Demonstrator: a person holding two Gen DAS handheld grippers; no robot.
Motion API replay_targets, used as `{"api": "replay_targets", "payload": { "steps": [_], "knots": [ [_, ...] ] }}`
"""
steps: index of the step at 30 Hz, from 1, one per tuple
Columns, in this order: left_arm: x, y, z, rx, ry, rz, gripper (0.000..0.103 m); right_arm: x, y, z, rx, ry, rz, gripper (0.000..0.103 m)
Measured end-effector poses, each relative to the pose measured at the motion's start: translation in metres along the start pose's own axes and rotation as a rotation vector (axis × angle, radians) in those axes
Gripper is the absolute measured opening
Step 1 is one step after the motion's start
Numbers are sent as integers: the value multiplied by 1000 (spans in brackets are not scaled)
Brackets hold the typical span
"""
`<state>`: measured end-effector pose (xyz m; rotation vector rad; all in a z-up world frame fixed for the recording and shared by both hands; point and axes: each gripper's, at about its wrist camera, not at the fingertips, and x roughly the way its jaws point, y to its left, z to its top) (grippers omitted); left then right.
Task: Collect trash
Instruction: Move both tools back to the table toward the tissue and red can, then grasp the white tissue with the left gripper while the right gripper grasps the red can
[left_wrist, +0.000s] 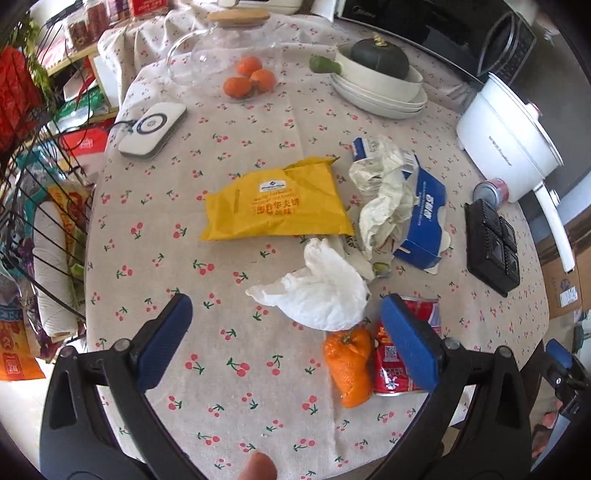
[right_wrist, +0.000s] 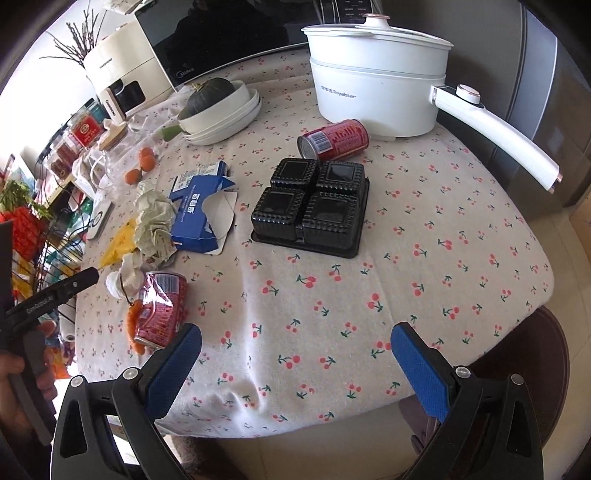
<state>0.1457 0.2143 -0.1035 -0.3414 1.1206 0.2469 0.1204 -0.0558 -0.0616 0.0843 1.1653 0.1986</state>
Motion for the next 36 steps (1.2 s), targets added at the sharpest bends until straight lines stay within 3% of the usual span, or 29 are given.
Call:
{"api": "replay_targets", "payload": {
  "steps": [7, 13, 22, 26, 28, 29, 36],
  "knots": [
    [6, 21, 2, -47, 44, -61, 89, 8, 7, 5, 5, 13, 18, 103],
    [13, 23, 2, -13, 90, -137, 84, 14, 6, 4, 5, 30, 11, 103],
    [36, 1, 2, 86, 117, -140, 69, 20, 8, 2, 0, 47, -4, 103],
    [51, -4, -3, 90, 172, -171, 42, 21, 9, 0, -3, 50, -11, 103],
    [49, -9, -5, 124, 164, -159, 32, 22, 10, 0, -1, 51, -13, 103],
    [49, -11, -6, 127, 170, -180, 15, 23, 10, 0, -1, 51, -14, 103],
    [28, -3, -9, 104, 131, -177, 10, 28, 23, -1, -18, 55, -18, 103]
  ]
}}
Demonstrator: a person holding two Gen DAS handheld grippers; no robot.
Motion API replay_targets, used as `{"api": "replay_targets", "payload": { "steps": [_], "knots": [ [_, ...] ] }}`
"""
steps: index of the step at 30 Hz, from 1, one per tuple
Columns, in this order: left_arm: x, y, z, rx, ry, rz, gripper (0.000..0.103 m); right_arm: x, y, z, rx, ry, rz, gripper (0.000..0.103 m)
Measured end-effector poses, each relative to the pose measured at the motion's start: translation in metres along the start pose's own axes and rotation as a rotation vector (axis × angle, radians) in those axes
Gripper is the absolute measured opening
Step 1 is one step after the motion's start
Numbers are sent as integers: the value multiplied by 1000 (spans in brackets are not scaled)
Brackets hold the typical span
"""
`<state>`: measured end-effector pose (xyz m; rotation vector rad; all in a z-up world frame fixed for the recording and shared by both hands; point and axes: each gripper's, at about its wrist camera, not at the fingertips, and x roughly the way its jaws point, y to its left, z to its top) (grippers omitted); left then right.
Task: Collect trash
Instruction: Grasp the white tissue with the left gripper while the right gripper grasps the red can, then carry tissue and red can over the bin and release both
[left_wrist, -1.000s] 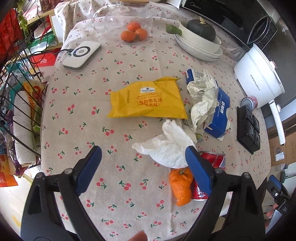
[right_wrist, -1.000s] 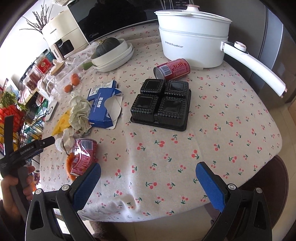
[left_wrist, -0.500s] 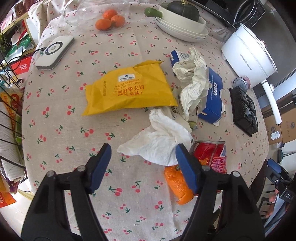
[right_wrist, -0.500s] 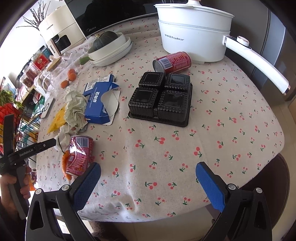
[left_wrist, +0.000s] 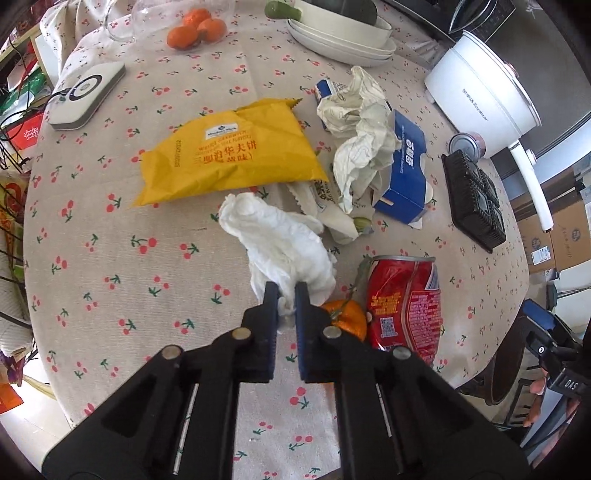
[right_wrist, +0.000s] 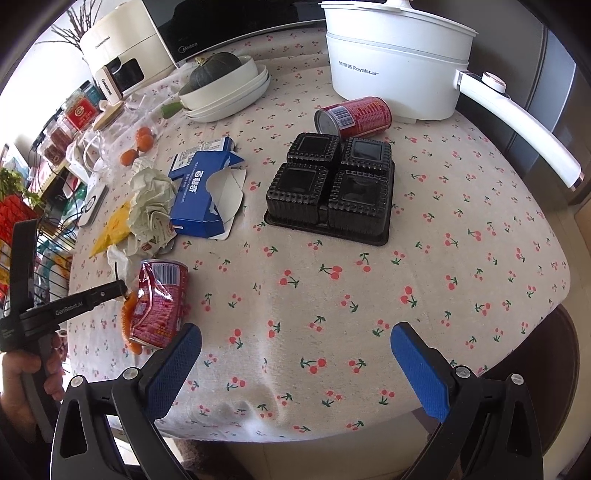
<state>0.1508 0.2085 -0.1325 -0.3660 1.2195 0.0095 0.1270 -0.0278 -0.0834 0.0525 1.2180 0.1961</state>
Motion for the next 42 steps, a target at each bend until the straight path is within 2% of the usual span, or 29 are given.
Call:
{"api": "replay_targets", "payload": {
  "steps": [7, 12, 16, 21, 28, 32, 35, 36, 37, 42],
  "knots": [
    [-36, 19, -6, -51, -99, 29, 9, 12, 19, 7, -26, -4, 6, 103],
    [-46, 23, -8, -48, -141, 43, 9, 22, 30, 11, 21, -10, 54, 103],
    [-46, 28, -11, -46, -133, 51, 9, 36, 54, 7, 15, 25, 114, 103],
    [-45, 34, -15, -58, -118, 58, 9, 53, 83, 3, -7, 38, 141, 103],
    [-45, 35, -20, -52, -108, 57, 9, 85, 102, -2, -46, 93, 108, 103],
    [-46, 35, -22, -47, -108, 59, 9, 85, 110, -3, -98, 68, 66, 102],
    [-48, 33, -22, -44, -112, 57, 9, 81, 113, -5, -139, 54, 51, 84],
    [-48, 32, -22, -42, -114, 56, 9, 78, 113, -6, -153, 54, 59, 71],
    [-49, 31, -22, -40, -115, 55, 9, 76, 113, -7, -162, 55, 65, 62],
    [-50, 22, -22, -27, -122, 45, 9, 67, 100, -10, -143, 68, 103, 62]
  ]
}}
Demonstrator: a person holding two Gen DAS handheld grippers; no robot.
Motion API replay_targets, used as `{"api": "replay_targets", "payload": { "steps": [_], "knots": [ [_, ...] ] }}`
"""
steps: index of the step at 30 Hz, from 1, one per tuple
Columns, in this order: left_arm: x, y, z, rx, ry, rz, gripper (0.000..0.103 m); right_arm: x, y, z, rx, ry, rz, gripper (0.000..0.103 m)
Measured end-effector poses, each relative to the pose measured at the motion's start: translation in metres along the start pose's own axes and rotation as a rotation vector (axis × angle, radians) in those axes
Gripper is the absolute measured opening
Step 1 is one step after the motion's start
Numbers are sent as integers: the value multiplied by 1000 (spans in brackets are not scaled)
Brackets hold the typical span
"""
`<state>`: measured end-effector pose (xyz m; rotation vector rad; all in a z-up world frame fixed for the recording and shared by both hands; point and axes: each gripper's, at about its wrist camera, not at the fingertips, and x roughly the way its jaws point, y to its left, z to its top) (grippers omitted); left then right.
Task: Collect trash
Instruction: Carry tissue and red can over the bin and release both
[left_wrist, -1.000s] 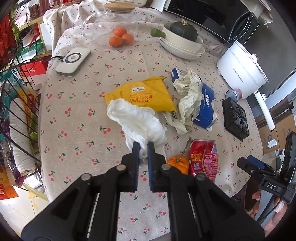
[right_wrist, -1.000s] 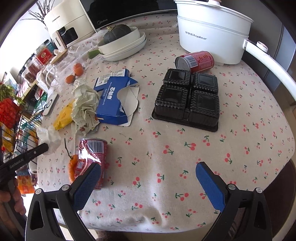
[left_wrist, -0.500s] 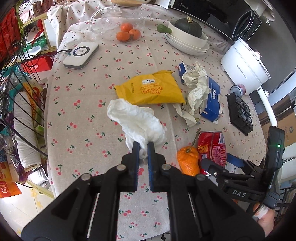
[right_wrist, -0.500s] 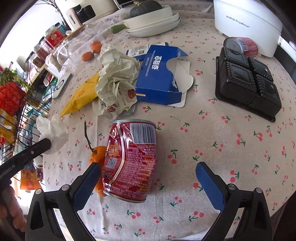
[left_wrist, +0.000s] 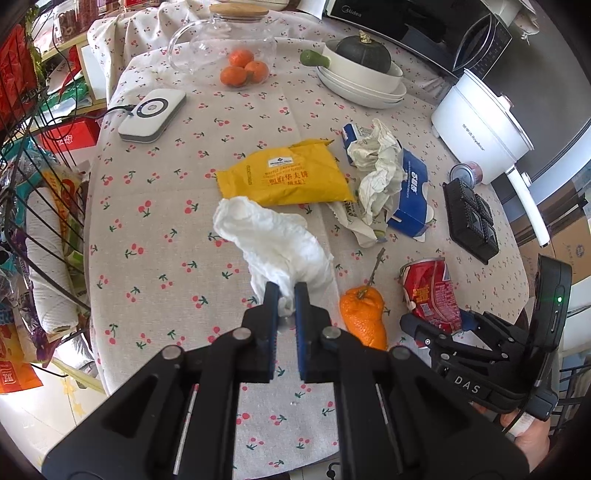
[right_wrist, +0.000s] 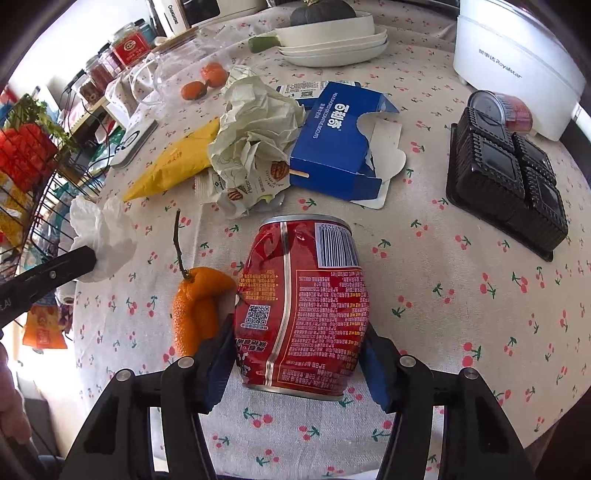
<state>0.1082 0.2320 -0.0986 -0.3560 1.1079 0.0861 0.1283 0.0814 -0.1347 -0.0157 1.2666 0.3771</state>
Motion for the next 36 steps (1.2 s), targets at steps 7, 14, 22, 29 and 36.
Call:
{"api": "replay_targets", "payload": {
  "steps": [7, 14, 22, 29, 36],
  "knots": [
    [-3, -31, -1, 55, -9, -41, 9, -34, -27, -5, 28, -47, 2, 61],
    [2, -76, -3, 124, 1, -81, 9, -63, -67, -15, 71, -73, -34, 61],
    [12, -130, -7, 216, 22, -115, 9, -94, -114, -30, 149, -112, -43, 61],
    [21, -180, -13, 297, 34, -143, 9, -121, -158, -50, 212, -149, -68, 61],
    [31, -241, -32, 399, 59, -182, 9, -146, -212, -82, 294, -167, -102, 61]
  ]
}}
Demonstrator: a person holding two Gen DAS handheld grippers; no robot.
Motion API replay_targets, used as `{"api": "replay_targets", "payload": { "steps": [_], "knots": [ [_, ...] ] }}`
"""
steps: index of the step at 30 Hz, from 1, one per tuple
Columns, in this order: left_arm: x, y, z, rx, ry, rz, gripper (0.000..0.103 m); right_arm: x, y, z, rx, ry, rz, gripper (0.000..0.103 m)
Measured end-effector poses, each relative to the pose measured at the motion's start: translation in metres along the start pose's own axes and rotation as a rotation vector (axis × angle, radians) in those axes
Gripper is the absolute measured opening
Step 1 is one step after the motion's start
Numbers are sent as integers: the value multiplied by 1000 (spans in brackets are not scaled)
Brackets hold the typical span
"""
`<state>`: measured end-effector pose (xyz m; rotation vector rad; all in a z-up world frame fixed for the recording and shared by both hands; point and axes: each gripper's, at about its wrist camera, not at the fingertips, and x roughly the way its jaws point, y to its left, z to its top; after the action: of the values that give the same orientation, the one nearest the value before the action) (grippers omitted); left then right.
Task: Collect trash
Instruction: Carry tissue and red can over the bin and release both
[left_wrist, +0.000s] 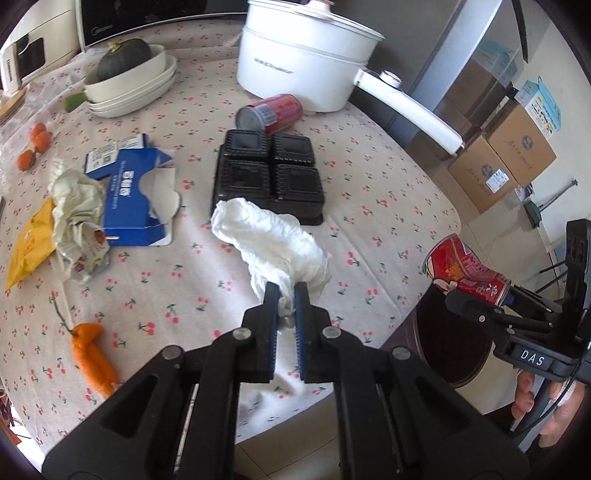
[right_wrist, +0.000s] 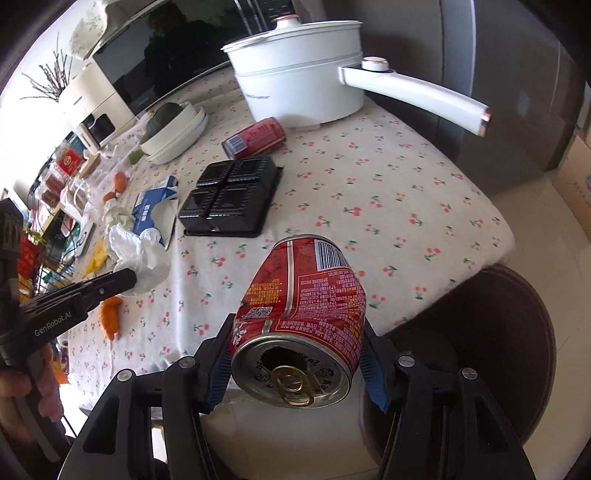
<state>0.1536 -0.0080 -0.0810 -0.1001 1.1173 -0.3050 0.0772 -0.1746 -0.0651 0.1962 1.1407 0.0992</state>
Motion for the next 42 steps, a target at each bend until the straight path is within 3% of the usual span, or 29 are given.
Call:
{"api": "replay_targets", "payload": {
  "steps": [14, 23, 25, 27, 33, 42],
  "knots": [
    [58, -132, -17, 225, 129, -158, 10, -36, -140, -48, 208, 3, -110, 61],
    [83, -171, -29, 321, 168, -187, 11, -44, -189, -71, 292, 22, -141, 61],
    [81, -170, -27, 324, 153, -170, 27, -43, -192, -71, 296, 24, -138, 61],
    [74, -166, -24, 316, 123, -158, 53, -41, -192, -72, 293, 29, -134, 61],
    [52, -134, -15, 262, 55, -104, 71, -36, -182, -69, 253, 46, -124, 61],
    [24, -82, -14, 176, -1, -27, 85, -15, -162, -67, 222, 98, -130, 61]
  ]
}}
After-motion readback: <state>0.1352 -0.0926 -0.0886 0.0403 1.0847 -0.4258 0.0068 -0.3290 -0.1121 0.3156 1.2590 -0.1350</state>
